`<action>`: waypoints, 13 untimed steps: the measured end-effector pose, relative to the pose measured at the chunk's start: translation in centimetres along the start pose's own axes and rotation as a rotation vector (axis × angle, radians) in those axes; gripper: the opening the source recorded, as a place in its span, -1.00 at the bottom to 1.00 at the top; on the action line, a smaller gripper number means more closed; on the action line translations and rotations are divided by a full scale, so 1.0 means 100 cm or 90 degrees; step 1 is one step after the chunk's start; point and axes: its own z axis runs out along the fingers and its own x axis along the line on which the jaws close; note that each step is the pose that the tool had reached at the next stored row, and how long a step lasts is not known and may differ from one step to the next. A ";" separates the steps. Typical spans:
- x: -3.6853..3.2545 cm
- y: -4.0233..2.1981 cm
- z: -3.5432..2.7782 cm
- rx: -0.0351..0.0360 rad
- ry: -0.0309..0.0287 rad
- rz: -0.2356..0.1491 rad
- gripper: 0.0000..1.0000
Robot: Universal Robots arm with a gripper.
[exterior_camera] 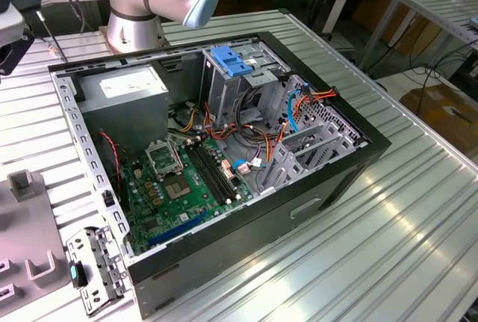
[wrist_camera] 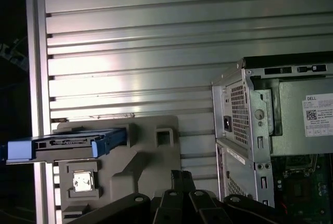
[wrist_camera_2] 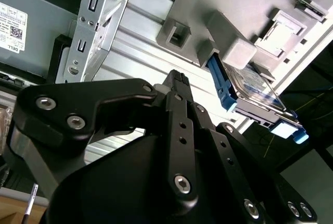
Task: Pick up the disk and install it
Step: 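Reach for the disk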
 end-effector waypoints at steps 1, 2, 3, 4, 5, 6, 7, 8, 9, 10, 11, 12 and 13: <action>0.0013 -0.0001 0.0001 0.0000 0.0002 0.000 -0.79; 0.0014 -0.0001 0.0001 0.0000 0.0002 0.000 -0.79; 0.0015 -0.0001 0.0000 0.0000 0.0002 0.000 -0.79; 0.0015 -0.0001 0.0001 0.0000 0.0002 0.000 -0.79; 0.0015 -0.0001 0.0001 0.0000 0.0002 0.000 -0.79; 0.0016 -0.0001 0.0001 0.0000 0.0002 0.000 -0.79; 0.0016 -0.0001 0.0001 0.0000 0.0002 0.000 -0.79; 0.0018 -0.0002 0.0001 0.0000 0.0002 0.000 -0.79; 0.0024 -0.0002 0.0001 0.0000 0.0002 0.000 -0.79; 0.0040 -0.0003 0.0001 0.0000 0.0002 0.000 -0.79; 0.0064 -0.0005 0.0002 0.0000 0.0002 0.000 -0.79; 0.0090 -0.0007 0.0003 0.0000 0.0002 0.000 -0.79; 0.0108 -0.0007 0.0003 0.0000 0.0002 0.000 -0.79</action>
